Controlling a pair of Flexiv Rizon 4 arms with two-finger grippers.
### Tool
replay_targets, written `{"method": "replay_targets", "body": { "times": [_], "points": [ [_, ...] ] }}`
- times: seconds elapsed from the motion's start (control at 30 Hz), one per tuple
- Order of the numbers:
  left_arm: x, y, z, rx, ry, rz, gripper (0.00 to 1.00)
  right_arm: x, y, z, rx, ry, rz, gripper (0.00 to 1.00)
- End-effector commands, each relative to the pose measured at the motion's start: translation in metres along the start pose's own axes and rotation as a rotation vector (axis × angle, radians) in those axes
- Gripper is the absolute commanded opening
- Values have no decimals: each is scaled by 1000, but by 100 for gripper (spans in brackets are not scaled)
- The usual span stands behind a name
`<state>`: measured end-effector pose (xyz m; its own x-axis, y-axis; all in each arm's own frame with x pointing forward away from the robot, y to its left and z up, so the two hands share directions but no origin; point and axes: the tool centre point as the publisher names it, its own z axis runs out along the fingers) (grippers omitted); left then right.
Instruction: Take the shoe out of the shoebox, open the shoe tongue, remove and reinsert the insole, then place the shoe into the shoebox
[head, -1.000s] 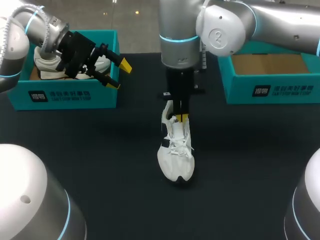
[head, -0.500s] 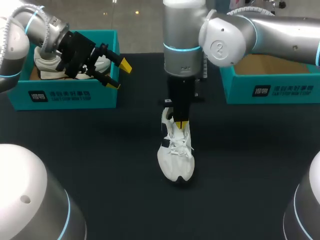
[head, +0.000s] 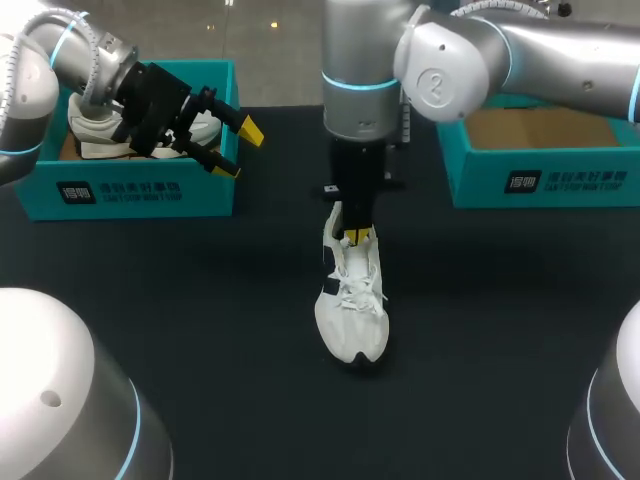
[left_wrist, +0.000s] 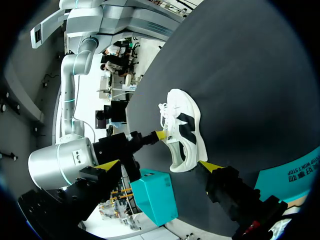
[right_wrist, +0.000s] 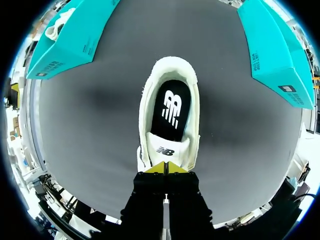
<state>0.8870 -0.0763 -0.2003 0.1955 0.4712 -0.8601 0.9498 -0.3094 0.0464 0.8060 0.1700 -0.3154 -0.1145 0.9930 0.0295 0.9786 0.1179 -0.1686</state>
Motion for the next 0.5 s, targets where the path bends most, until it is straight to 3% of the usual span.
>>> {"method": "replay_targets", "body": {
  "times": [0.03, 0.5],
  "points": [
    [0, 0, 0, 1, 3, 1, 100, -2, -7, -1, -39, 10, -26, 0],
    [0, 0, 0, 1, 3, 1, 100, -1, 4, 20, -11, -13, -31, 0]
  ]
}}
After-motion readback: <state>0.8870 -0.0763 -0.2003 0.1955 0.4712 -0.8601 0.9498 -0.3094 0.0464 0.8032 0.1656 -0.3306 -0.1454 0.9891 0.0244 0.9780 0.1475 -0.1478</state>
